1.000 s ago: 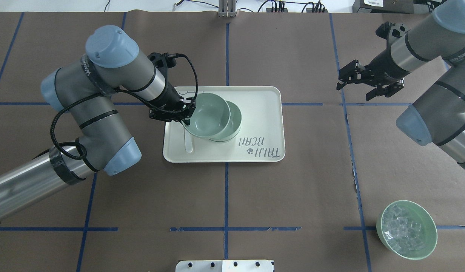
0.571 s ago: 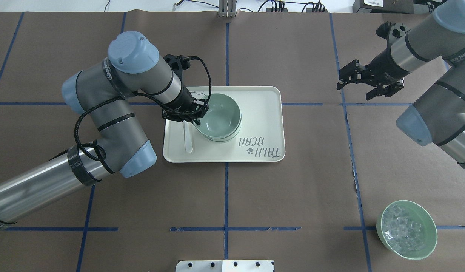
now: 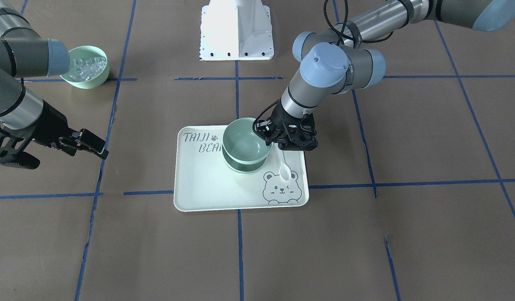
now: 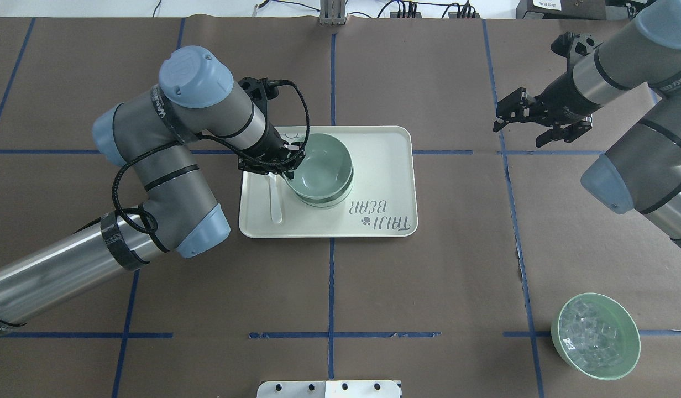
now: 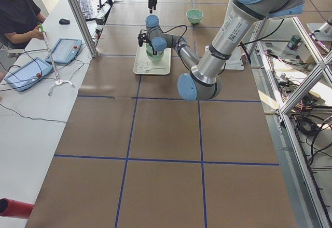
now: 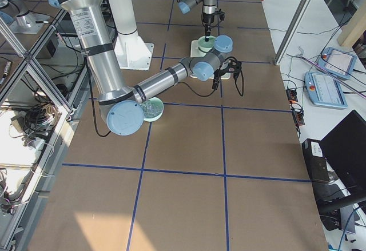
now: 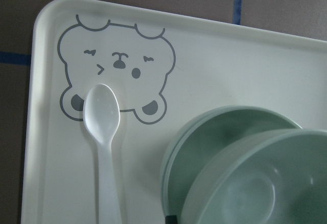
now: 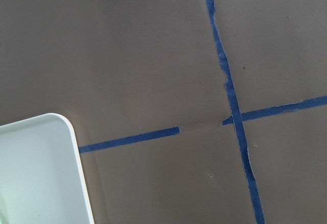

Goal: Stack green bowls together

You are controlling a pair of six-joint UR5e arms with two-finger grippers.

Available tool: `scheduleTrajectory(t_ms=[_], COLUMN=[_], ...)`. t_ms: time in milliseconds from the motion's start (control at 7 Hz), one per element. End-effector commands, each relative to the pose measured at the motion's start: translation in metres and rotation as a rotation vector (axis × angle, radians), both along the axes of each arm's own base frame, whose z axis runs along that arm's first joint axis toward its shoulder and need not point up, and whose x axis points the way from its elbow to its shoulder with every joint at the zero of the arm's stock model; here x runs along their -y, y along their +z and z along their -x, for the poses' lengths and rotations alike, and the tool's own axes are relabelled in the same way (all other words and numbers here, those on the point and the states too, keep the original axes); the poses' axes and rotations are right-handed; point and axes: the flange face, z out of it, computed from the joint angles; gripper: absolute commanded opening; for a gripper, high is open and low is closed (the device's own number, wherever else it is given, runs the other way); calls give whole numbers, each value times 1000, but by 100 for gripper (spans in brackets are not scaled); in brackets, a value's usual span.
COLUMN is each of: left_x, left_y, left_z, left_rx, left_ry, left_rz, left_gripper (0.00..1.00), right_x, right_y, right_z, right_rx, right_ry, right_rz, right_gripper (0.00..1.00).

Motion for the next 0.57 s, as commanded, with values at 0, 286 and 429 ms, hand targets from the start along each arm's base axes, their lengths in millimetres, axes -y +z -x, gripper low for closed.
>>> scheduleTrajectory(t_ms=[0, 286, 429], left_x=[4, 4, 4], left_y=[9, 9, 9], left_z=[-6, -8, -8], left_rx=[-7, -11, -11], left_ry=[0, 1, 2], left_rz=[-8, -11, -12], left_gripper=[0, 0, 0], right_x=[-1, -1, -1], right_y=[-1, -1, -1], right_z=[0, 0, 0], right_rx=[1, 1, 1], right_ry=[0, 0, 0], right_rz=[-1, -2, -2], right_gripper=[100, 100, 100])
